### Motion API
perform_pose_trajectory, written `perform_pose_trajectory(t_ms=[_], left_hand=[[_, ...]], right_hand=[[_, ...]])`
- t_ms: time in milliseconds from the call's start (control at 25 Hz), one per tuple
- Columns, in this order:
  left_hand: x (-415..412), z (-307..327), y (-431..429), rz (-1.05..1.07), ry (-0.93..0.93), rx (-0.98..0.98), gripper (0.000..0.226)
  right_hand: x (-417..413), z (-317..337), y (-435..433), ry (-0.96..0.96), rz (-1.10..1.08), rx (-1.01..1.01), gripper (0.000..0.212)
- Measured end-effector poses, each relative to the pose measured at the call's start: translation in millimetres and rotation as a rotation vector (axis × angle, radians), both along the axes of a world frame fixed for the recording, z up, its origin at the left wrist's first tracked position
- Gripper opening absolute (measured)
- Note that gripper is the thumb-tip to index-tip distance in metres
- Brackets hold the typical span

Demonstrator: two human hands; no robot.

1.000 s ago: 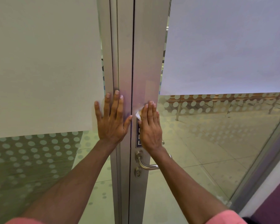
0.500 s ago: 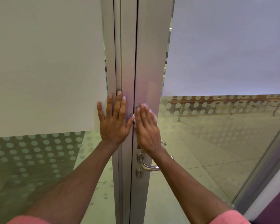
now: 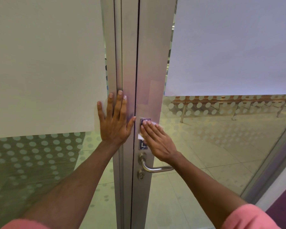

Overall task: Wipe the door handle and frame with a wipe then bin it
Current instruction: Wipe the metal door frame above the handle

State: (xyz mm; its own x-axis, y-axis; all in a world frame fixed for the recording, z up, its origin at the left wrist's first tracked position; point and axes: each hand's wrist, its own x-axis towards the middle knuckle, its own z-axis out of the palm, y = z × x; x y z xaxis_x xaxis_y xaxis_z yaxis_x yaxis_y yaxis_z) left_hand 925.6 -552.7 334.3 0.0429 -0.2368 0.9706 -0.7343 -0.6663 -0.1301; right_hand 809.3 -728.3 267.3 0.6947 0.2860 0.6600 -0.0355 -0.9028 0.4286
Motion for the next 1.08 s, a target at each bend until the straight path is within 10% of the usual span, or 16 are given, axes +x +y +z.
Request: perform_pose_trajectory(t_ms=[200,480,800,1080], left_hand=[[0,-1,0,0.016,-0.001,0.0,0.068],[-1,-1,-1,0.007,-0.001,-0.005,0.068],[0,1,-1,0.02,-0.005,-0.006,0.067],[2,0,-2,0.027,-0.019,-0.006,0.066]], right_hand=[[-20,-4,-17,0.156,-0.003,-0.186,0.067],[9,75,-15,-0.121,0.056,-0.046,0.061],[-36,0,-40,0.337,0.088,-0.276,0.057],[-20,18,-32,0.133,0.054,-0.071,0.054]])
